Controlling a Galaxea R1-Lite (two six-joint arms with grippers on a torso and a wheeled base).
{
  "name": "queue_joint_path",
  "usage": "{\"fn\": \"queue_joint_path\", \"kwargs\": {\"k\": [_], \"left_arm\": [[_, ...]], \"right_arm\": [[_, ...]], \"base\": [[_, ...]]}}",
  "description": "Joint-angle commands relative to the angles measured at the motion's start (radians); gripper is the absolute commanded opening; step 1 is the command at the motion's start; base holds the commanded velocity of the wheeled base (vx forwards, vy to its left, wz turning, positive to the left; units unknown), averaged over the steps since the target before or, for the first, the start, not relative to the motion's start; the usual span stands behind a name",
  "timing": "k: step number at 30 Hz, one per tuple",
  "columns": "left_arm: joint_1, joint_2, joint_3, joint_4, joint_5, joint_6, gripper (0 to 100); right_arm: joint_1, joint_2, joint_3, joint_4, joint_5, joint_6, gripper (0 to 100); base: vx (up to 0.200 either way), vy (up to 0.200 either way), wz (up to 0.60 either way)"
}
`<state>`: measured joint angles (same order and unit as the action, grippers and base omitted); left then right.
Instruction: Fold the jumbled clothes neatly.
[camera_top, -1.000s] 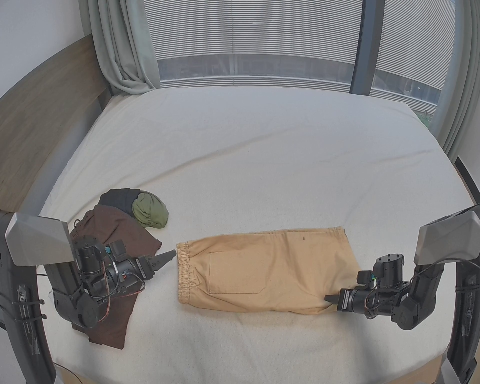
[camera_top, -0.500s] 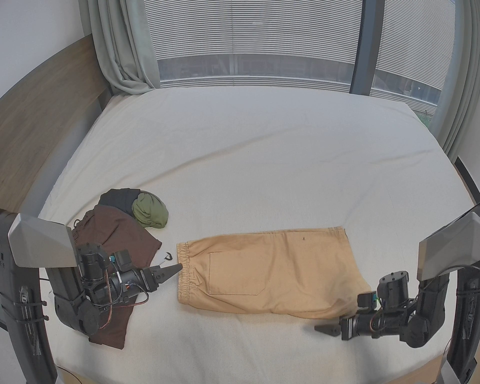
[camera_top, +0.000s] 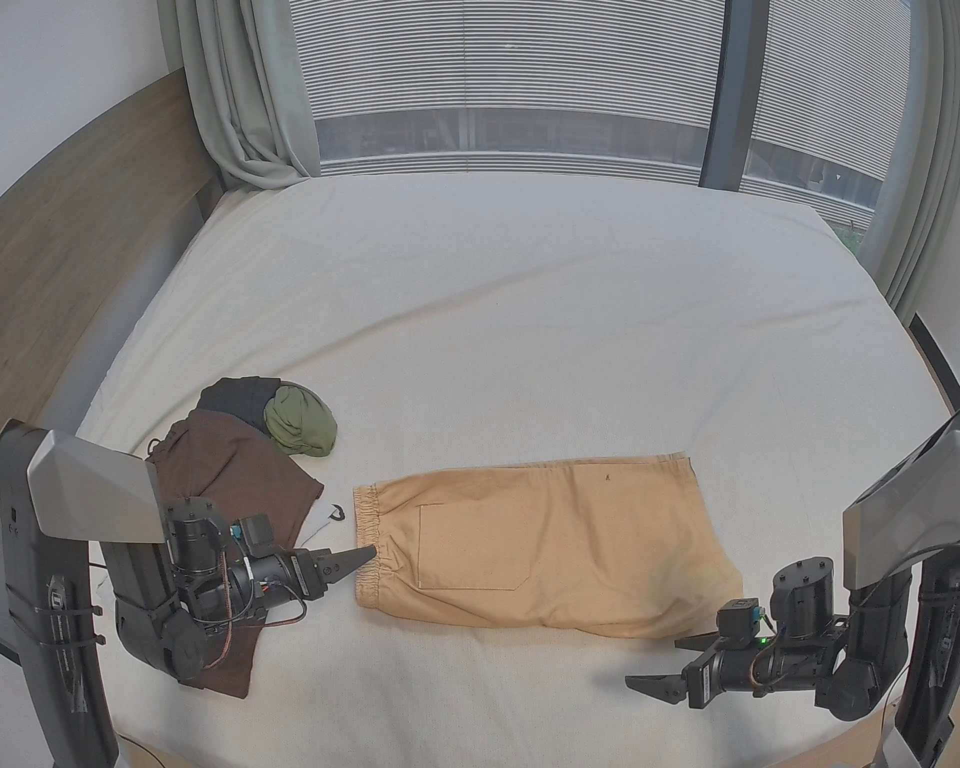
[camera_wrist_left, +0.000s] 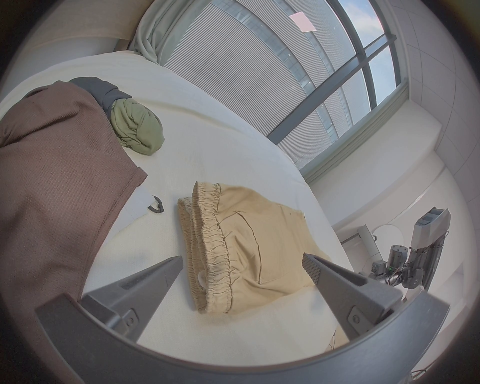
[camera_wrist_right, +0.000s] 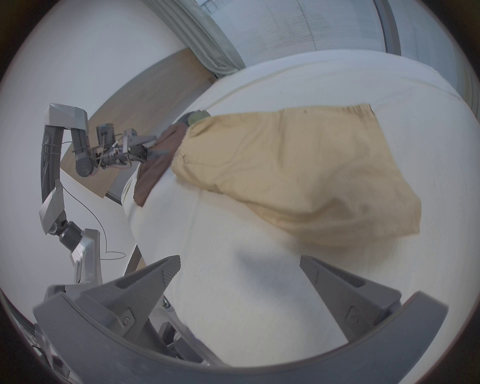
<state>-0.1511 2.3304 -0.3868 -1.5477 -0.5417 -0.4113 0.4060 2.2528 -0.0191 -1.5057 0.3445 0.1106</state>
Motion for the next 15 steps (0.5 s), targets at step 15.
{"fn": "queue_joint_path", "kwargs": {"k": [15], "left_arm": [[-0.015, 0.086, -0.014, 0.0, 0.006, 0.005, 100]], "right_arm": [[-0.012, -0.199, -0.182, -0.036, 0.019, 0.156, 100]], "base": [[0.0, 0.0, 0.0]]}}
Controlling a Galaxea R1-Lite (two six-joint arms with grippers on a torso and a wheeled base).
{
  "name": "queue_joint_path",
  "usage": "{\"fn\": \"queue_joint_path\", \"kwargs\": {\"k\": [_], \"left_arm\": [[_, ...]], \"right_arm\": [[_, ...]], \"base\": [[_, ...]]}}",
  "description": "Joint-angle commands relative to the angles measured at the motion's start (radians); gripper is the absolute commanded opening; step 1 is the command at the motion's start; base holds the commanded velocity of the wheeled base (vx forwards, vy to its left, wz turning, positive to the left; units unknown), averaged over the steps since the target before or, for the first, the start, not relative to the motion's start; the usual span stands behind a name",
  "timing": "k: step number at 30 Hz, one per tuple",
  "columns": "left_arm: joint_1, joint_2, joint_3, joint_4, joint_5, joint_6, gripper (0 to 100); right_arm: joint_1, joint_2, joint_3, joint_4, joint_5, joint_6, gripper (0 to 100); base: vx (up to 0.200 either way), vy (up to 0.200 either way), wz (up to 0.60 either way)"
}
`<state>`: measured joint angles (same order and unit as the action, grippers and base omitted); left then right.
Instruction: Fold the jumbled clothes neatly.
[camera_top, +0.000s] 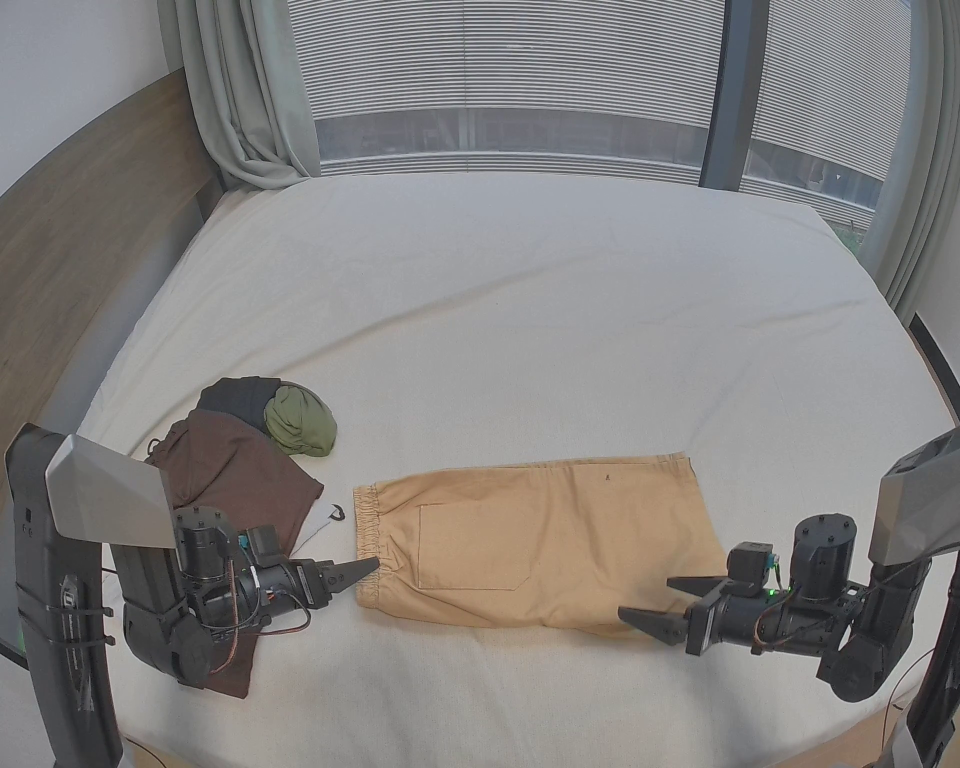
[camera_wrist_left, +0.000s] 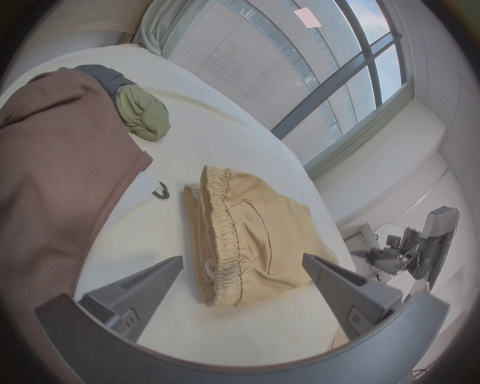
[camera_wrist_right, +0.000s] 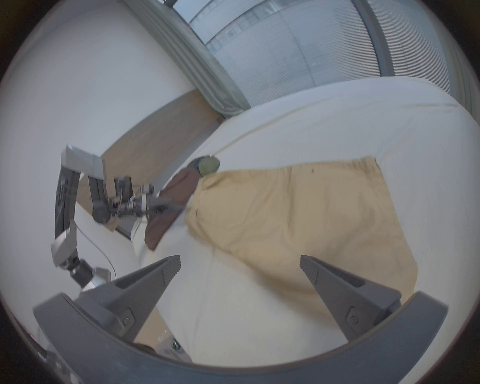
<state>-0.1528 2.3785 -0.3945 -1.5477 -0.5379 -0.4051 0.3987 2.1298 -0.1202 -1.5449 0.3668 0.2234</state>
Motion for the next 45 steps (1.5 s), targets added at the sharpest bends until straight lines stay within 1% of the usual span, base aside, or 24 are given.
{"fn": "queue_joint_path", "kwargs": {"k": [1, 4, 8, 13, 17, 25, 36, 45], "left_arm": [[-0.016, 0.044, -0.009, 0.0, 0.003, -0.001, 100], [-0.021, 0.067, -0.027, 0.0, 0.006, -0.001, 100], [-0.027, 0.082, -0.035, 0.0, 0.007, -0.003, 100], [-0.021, 0.123, -0.073, 0.0, 0.007, -0.004, 100], [-0.027, 0.162, -0.119, 0.0, 0.024, -0.004, 100], [-0.057, 0.231, -0.196, 0.0, 0.062, -0.011, 100], [-0.071, 0.232, -0.27, 0.0, 0.062, -0.061, 100], [-0.079, 0.234, -0.287, 0.0, 0.064, -0.101, 100]], "right_arm": [[-0.006, -0.077, -0.096, 0.005, -0.003, 0.053, 100], [-0.006, -0.073, -0.134, 0.005, -0.003, 0.057, 100], [-0.031, -0.045, -0.162, 0.005, 0.001, 0.059, 100], [-0.046, -0.041, -0.162, 0.003, 0.006, 0.059, 100], [-0.063, -0.044, -0.162, 0.003, 0.018, 0.059, 100], [-0.058, -0.039, -0.157, 0.003, 0.018, 0.059, 100], [-0.052, -0.03, -0.153, 0.003, 0.018, 0.059, 100], [-0.051, -0.031, -0.153, 0.003, 0.018, 0.059, 100]], "base": [[0.0, 0.0, 0.0], [0.0, 0.0, 0.0], [0.0, 0.0, 0.0], [0.0, 0.0, 0.0], [0.0, 0.0, 0.0], [0.0, 0.0, 0.0], [0.0, 0.0, 0.0], [0.0, 0.0, 0.0]]}}
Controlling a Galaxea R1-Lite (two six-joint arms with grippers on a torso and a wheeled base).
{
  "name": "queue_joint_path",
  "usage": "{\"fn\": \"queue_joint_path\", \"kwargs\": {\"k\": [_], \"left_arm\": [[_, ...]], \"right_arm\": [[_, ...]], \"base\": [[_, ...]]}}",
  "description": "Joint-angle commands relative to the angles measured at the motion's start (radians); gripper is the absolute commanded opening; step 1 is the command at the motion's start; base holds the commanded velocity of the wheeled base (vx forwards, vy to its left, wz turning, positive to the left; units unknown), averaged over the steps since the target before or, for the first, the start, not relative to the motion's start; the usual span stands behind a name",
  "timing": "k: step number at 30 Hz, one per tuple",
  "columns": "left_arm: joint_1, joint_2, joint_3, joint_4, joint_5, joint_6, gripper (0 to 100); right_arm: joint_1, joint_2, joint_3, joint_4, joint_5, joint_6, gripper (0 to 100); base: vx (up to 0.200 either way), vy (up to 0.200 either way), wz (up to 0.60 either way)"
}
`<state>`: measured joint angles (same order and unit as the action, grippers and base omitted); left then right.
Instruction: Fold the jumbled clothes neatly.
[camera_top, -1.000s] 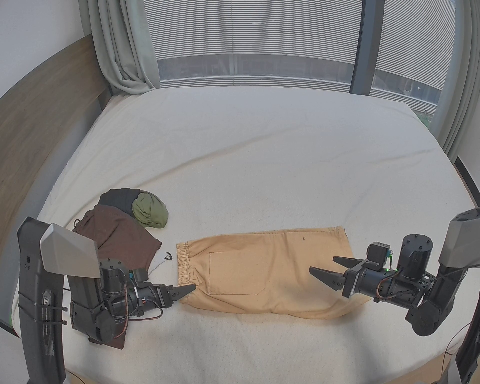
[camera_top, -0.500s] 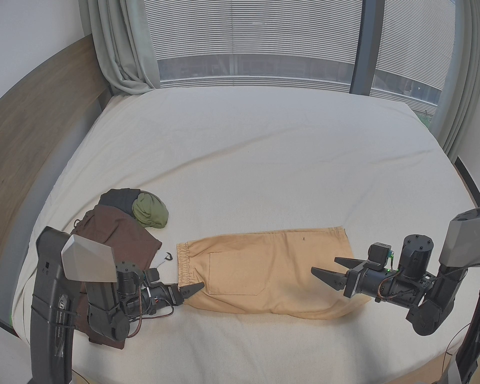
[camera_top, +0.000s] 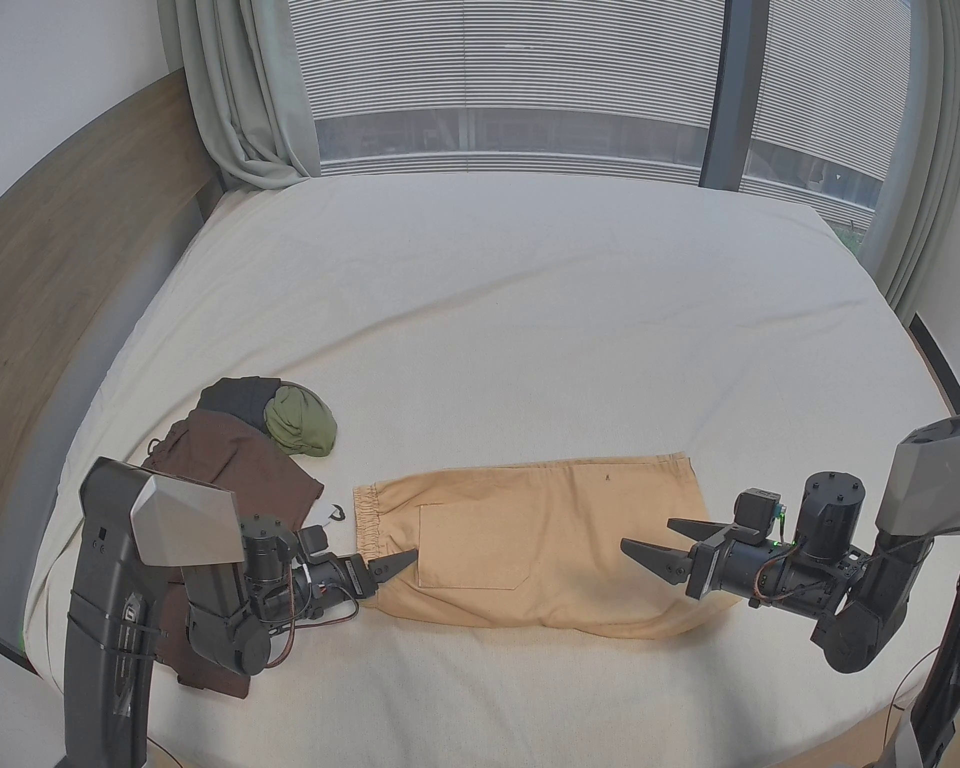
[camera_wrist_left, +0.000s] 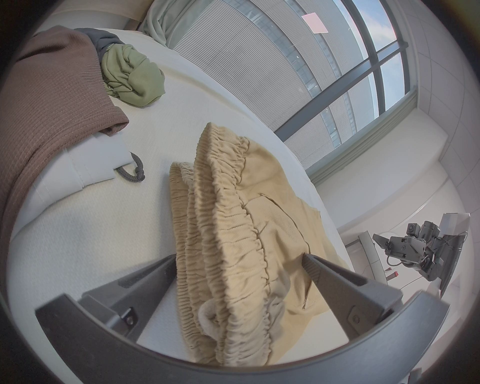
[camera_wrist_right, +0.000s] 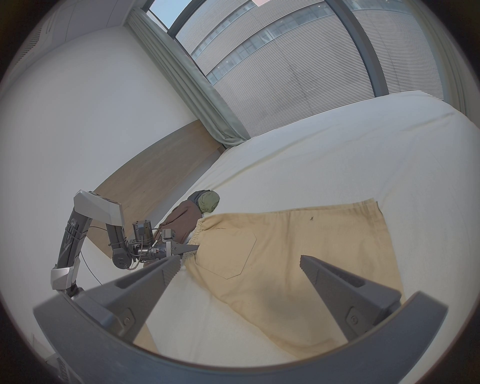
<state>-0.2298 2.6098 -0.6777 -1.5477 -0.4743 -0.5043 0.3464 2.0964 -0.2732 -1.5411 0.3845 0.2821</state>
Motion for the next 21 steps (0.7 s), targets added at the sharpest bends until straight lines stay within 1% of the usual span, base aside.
{"fn": "queue_joint_path", "kwargs": {"k": [1, 6, 7, 17, 21], "left_arm": [[-0.002, 0.003, -0.003, 0.0, 0.002, -0.005, 100], [-0.01, 0.004, -0.005, -0.002, 0.022, -0.034, 100], [-0.01, 0.004, -0.005, -0.002, 0.022, -0.037, 0], [-0.008, -0.023, 0.049, -0.005, 0.022, -0.056, 0], [-0.002, -0.071, 0.082, -0.005, 0.022, -0.056, 0]], "right_arm": [[0.0, 0.002, 0.0, -0.001, 0.001, 0.0, 100], [-0.003, 0.001, 0.0, -0.001, 0.001, 0.0, 100], [-0.003, 0.001, 0.0, -0.001, 0.001, 0.0, 100], [-0.003, 0.002, 0.002, -0.001, 0.001, 0.0, 100], [-0.006, 0.002, 0.015, -0.001, 0.001, 0.0, 100]], "base": [[0.0, 0.0, 0.0], [0.0, 0.0, 0.0], [0.0, 0.0, 0.0], [0.0, 0.0, 0.0], [0.0, 0.0, 0.0]]}}
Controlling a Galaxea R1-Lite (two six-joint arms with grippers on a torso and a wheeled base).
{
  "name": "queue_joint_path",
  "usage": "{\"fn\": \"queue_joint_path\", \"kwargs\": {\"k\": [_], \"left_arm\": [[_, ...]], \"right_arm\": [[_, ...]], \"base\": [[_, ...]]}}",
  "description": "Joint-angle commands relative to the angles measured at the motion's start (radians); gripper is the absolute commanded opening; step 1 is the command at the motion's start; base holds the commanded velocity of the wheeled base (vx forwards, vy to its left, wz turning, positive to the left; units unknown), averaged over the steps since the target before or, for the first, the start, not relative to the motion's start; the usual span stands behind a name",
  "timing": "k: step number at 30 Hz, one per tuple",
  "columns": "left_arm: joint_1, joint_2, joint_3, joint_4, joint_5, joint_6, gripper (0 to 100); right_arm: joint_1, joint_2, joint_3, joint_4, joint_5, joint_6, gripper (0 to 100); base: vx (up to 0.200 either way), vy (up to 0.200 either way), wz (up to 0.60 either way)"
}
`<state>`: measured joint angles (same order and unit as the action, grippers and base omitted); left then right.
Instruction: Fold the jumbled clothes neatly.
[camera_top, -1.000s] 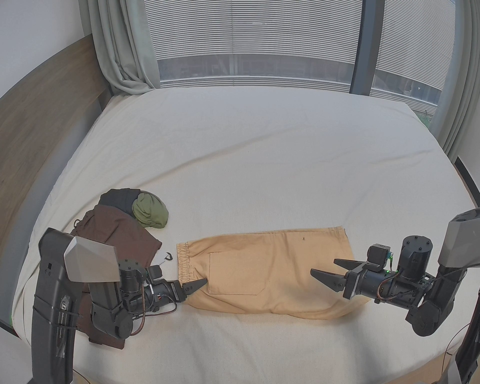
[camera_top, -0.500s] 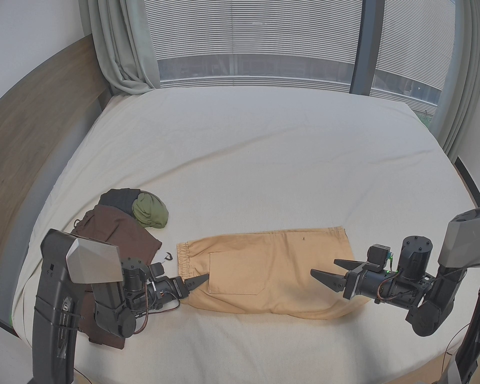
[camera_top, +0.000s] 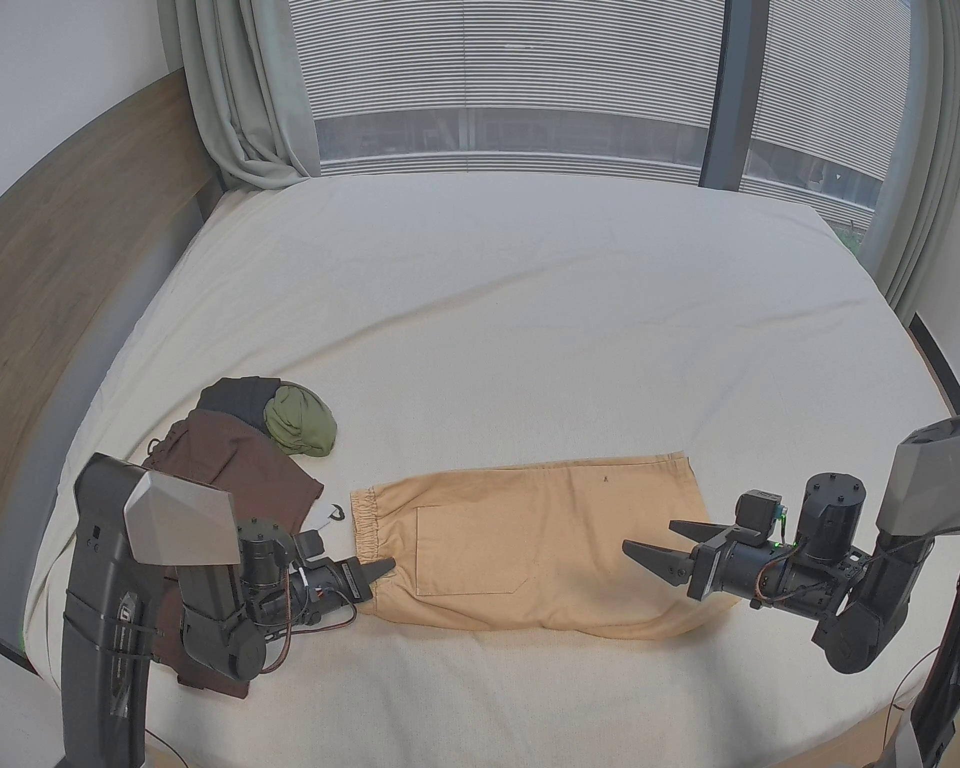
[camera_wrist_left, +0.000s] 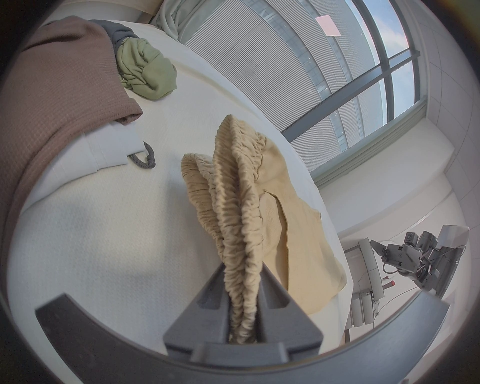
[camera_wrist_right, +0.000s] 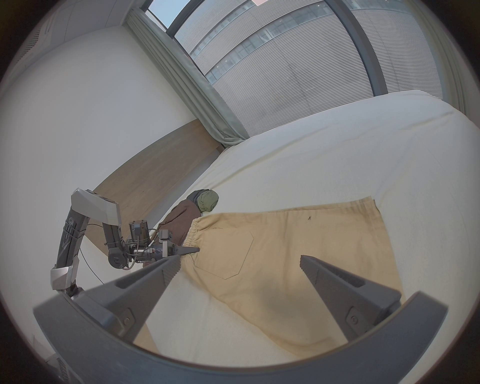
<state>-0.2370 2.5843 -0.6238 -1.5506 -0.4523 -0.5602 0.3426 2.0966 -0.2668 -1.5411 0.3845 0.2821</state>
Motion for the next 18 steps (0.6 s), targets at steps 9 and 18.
{"fn": "queue_joint_path", "kwargs": {"k": [9, 18], "left_arm": [[0.008, -0.092, 0.069, -0.002, -0.003, 0.002, 0], [0.013, -0.128, 0.099, -0.002, -0.006, -0.001, 0]], "right_arm": [[0.0, 0.002, 0.009, -0.001, 0.001, -0.001, 100], [0.001, 0.002, 0.014, -0.001, 0.001, -0.001, 100]], "base": [[0.0, 0.0, 0.0], [0.0, 0.0, 0.0]]}}
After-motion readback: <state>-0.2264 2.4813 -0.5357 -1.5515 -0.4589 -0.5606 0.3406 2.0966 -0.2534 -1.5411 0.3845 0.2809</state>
